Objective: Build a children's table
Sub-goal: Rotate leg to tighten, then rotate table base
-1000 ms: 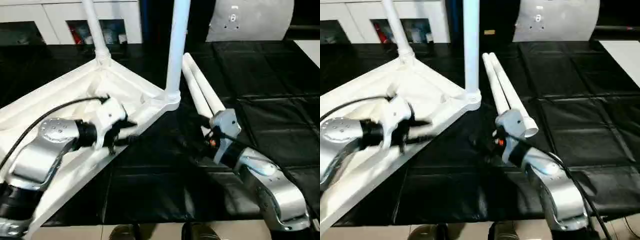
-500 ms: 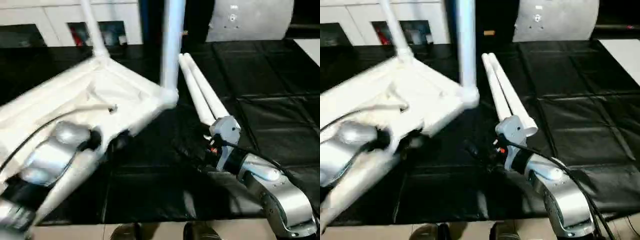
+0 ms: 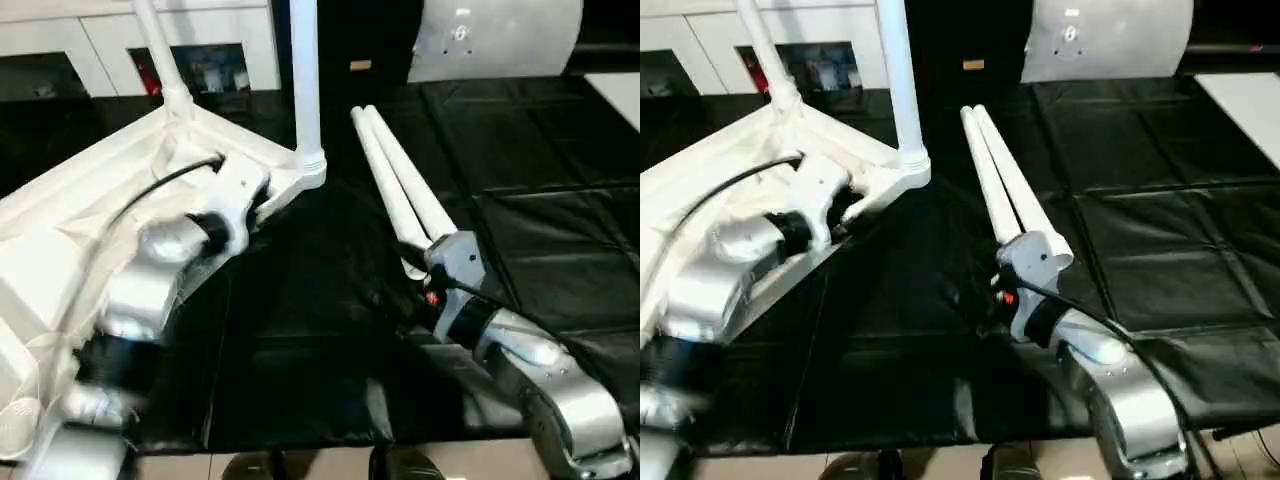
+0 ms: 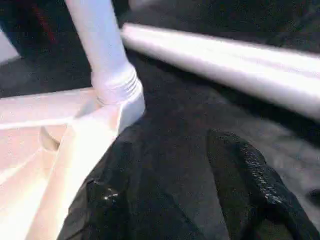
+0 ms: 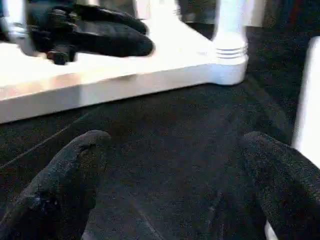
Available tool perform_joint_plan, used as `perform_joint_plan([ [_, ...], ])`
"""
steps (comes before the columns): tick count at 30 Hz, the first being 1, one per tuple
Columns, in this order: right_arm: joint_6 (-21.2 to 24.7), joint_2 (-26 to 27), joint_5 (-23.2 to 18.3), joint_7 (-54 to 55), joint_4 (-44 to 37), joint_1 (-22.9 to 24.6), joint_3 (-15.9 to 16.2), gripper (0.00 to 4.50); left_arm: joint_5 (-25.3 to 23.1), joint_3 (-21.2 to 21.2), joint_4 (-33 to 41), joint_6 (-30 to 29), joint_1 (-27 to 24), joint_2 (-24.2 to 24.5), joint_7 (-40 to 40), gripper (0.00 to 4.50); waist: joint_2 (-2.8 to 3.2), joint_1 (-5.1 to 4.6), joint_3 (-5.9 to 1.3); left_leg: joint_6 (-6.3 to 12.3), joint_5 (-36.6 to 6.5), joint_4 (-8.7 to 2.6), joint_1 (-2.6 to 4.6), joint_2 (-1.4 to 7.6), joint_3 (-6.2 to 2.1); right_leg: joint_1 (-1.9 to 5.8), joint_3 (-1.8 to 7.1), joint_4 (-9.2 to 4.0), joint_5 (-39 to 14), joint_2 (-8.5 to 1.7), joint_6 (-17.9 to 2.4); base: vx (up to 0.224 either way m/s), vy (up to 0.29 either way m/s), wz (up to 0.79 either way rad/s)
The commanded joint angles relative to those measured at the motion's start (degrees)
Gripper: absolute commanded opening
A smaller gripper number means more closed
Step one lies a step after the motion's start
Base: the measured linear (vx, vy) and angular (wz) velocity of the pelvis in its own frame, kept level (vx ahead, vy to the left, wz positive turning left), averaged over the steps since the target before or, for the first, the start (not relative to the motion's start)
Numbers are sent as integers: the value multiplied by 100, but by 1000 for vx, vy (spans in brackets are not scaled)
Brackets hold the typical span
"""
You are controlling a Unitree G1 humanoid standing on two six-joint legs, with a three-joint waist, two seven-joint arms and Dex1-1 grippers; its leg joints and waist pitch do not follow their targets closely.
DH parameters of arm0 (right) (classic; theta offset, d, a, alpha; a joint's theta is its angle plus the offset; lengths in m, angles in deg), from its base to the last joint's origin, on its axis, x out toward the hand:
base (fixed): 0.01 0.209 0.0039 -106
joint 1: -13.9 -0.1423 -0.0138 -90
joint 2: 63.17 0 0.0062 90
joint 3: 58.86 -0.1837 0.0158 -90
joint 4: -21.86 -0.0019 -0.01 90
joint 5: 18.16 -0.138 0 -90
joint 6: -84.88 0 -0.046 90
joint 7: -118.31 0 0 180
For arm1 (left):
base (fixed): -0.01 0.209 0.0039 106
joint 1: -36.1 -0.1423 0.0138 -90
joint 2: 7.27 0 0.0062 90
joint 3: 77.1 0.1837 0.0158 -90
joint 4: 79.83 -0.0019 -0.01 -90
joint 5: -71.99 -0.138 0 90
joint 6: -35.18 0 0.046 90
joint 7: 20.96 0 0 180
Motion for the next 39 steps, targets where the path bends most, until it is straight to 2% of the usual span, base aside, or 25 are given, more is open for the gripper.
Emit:
perform_joint_plan([
  [1, 182, 90, 68, 279, -101, 78, -60, 450, 84, -242, 278, -8, -206, -83, -344, 250, -52, 10, -511, 596, -390, -332, 44, 304, -139, 355, 257, -385, -349, -456, -1445, 0, 0, 0],
  [6, -19, 352, 450, 835, -39, 197, 94, 450, 54, -762, 1356, 138, -1123, -770, -1187, 288, -57, -9, -422, 303, -930, -402, 58, 363, -156, 307, 265, -488, -1476, -449, -1110, 0, 0, 0],
  [7, -64, 322, 521, 855, -23, 188, 144, 450, -53, -748, 1482, 234, -1258, -838, -1347, 299, -160, 43, -367, 620, -948, -504, -261, 221, -384, 518, 21, -401, -1535, -564, -1029, 0, 0, 0],
  [8, -103, 318, 541, 859, -8, 181, 159, 450, -32, -732, 1541, 233, -1309, -860, -1352, 305, -7, -8, -400, 992, -1009, -478, -183, 185, -491, 445, -132, -449, -1765, -571, -1030, -28, 0, 26],
  [9, -154, 313, 567, 865, 11, 171, 178, 450, -3, -711, 1620, 232, -1377, -888, -1358, 308, -15, -28, -399, 1128, -1051, -427, -158, 150, -512, 405, -161, -492, -1856, -593, -1089, -23, -17, 59],
  [12, -325, 316, 752, 958, 135, 59, 245, 450, -73, -655, 1841, 452, -1587, -1052, -1653, 346, 35, -34, -364, 1257, -818, -371, -296, 95, -722, 521, -367, -477, -1687, -644, -1162, -18, -25, 56],
  [15, -418, 253, 861, 952, 210, -4, 288, 450, -129, -664, 1960, 428, -1649, -1074, -1746, 366, 78, -24, -281, 869, -1383, -501, -364, 37, -981, 591, -481, -389, -1956, -568, -995, -24, -23, 48],
  [17, -665, 95, 1194, 1040, 241, -31, 375, 450, -198, -688, 2047, 392, -1702, -966, -1711, 390, 100, 6, -245, 221, -2154, -628, -372, -91, -1170, 629, -454, -346, -2297, -540, -894, -34, -18, 44],
  [19, -613, 193, 1068, 1110, 284, -17, 217, 450, -344, -774, 2197, 211, -1801, -957, -1884, 409, 59, 0, -261, -57, -2367, -597, -406, -202, -1217, 653, -390, -415, -2474, -667, -924, -40, -20, 48],
  [21, -596, 225, 986, 1091, 307, -17, 172, 450, -379, -730, 2290, -204, -1861, -831, -1859, 422, 63, -8, -276, -61, -2131, -552, -478, -252, -1262, 734, -394, -460, -2478, -743, -937, -10, -28, 44],
  [23, -612, 226, 886, 983, 327, -27, 169, 450, -358, -759, 2370, -267, -1963, -759, -1827, 441, 109, -27, -240, -58, -1961, -646, -542, -342, -1398, 773, -431, -392, -2488, -654, -834, -11, -30, 39],
  [26, -616, 393, 917, 1215, 353, -11, 105, 450, -219, -702, 2464, -160, -2131, -741, -1694, 449, 190, -41, -244, -391, -2390, -772, -417, -509, -1655, 747, -345, -299, -2348, -526, -869, 7, -13, 40],
  [27, -603, 453, 960, 1336, 362, -3, 81, 450, -217, -670, 2467, -178, -2168, -745, -1689, 449, 223, -94, -318, -475, -2346, -509, -52, -182, -1521, 497, -142, -392, -2051, -551, -906, 28, -15, 32],
  [28, -583, 543, 1035, 1529, 377, 9, 43, 450, -226, -611, 2468, -256, -2214, -742, -1684, 449, 94, -3, -251, -388, -2262, -436, -246, -154, -1334, 647, 75, -552, -2154, -886, -971, 28, -15, 32],
  [29, -483, 614, 1061, 1644, 370, 19, 29, 450, -243, -586, 2450, -326, -2235, -778, -1737, 449, 50, 123, -280, 16, -1439, -189, -337, -27, -1111, 797, 256, -726, -2197, -1317, -938, 0, 0, 0],
  [30, -347, 626, 1021, 1624, 357, 20, 39, 450, -257, -577, 2438, -333, -2238, -799, -1766, 449, 6, 156, -277, 254, -962, -22, -431, 38, -1034, 860, 321, -797, -2093, -1514, -890, 29, 53, -9],
  [31, -242, 649, 967, 1602, 336, 34, 42, 450, -244, -587, 2431, -321, -2237, -848, -1805, 449, 37, 256, -280, 518, -462, 290, -454, 202, -954, 823, 480, -908, -1898, -1828, -896, 29, 53, -9],
  [32, -212, 663, 942, 1592, 327, 44, 38, 450, -243, -598, 2440, -326, -2235, -882, -1819, 449, 45, 260, -289, 639, -191, 420, -611, 267, -945, 941, 453, -835, -1682, -1857, -1017, 50, 110, -21],
  [33, -212, 663, 942, 1592, 327, 44, 38, 450, -243, -598, 2440, -326, -2235, -882, -1819, 449, 108, 288, -316, 687, -36, 283, -580, 283, -942, 935, 347, -749, -1482, -1643, -1112, 60, 158, -15],
  [34, -312, 668, 948, 1593, 346, 82, 8, 450, -316, -555, 2465, -453, -2236, -864, -1848, 449, 195, 204, -418, 1053, 451, -210, -268, 228, -851, 698, -68, -349, -733, -662, -1117, 60, 158, -15],
  [35, -343, 656, 966, 1591, 352, 87, 13, 450, -336, -543, 2465, -455, -2239, -841, -1837, 449, 303, 53, -509, 1390, 919, -255, 138, 254, -894, 398, -276, 54, -502, -106, -1005, 58, 203, -4],
  [36, -431, 626, 973, 1551, 361, 101, 10, 450, -366, -515, 2476, -466, -2251, -767, -1799, 449, 355, -135, -513, 1965, 1880, -239, 320, 289, -1051, 144, -310, 406, -627, 152, -561, 34, 212, -4],
  [37, -477, 608, 966, 1520, 355, 115, 5, 450, -411, -519, 2484, -478, -2254, -707, -1804, 449, 367, 3, -504, 1725, 2146, -328, 237, 446, -1041, 36, -184, 497, -676, 102, -181, 34, 212, -4],
  [38, -505, 598, 959, 1499, 349, 124, 0, 450, -443, -523, 2489, -490, -2256, -668, -1812, 449, 286, 10, -511, 1257, 1736, -468, 111, 551, -1044, 157, -72, 455, -559, -35, -47, -8, 155, -1],
  [39, -514, 593, 965, 1499, 341, 133, 0, 450, -447, -540, 2482, -497, -2239, -638, -1805, 449, 242, 14, -507, 972, 1198, -520, 90, 513, -970, 181, -32, 396, -477, -78, -53, -52, 109, 1],
])
